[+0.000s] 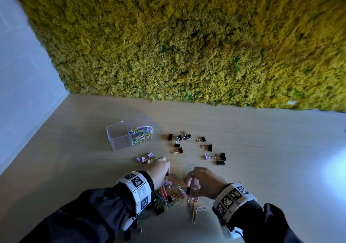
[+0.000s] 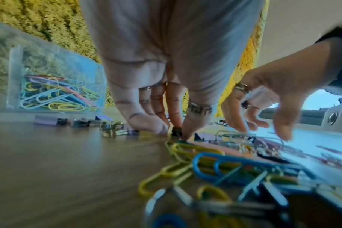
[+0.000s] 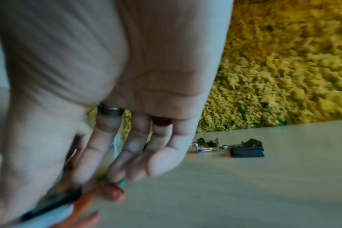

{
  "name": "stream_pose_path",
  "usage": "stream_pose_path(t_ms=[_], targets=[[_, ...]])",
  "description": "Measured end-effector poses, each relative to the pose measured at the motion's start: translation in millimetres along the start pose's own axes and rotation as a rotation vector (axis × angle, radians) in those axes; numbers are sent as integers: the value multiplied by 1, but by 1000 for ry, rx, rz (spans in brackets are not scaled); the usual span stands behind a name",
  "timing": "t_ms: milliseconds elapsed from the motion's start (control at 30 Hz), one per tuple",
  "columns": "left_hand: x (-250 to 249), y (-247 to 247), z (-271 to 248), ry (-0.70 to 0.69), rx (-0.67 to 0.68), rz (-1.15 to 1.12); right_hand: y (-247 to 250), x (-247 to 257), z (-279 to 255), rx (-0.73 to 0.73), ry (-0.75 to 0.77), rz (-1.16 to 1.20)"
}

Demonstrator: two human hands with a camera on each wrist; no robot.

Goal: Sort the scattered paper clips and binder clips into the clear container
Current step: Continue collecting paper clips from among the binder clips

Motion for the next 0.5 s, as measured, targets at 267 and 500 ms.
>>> stream_pose_path(t_ms=[267, 500], targets=[[-6, 9, 2, 42, -10, -105, -10, 1, -3, -61, -20, -94], [-6, 62, 45, 160, -354, -500, 14, -23, 10, -285, -123, -56]])
Point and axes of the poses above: each hand's wrist, its own z-axis towards the middle knuckle, its own y-axis out of the back of the hand, x = y × z, the point moved 1 cm from there along z, towards the middle knuckle, and after that the axes turned 4 degrees about -x, right-handed, at the moved point
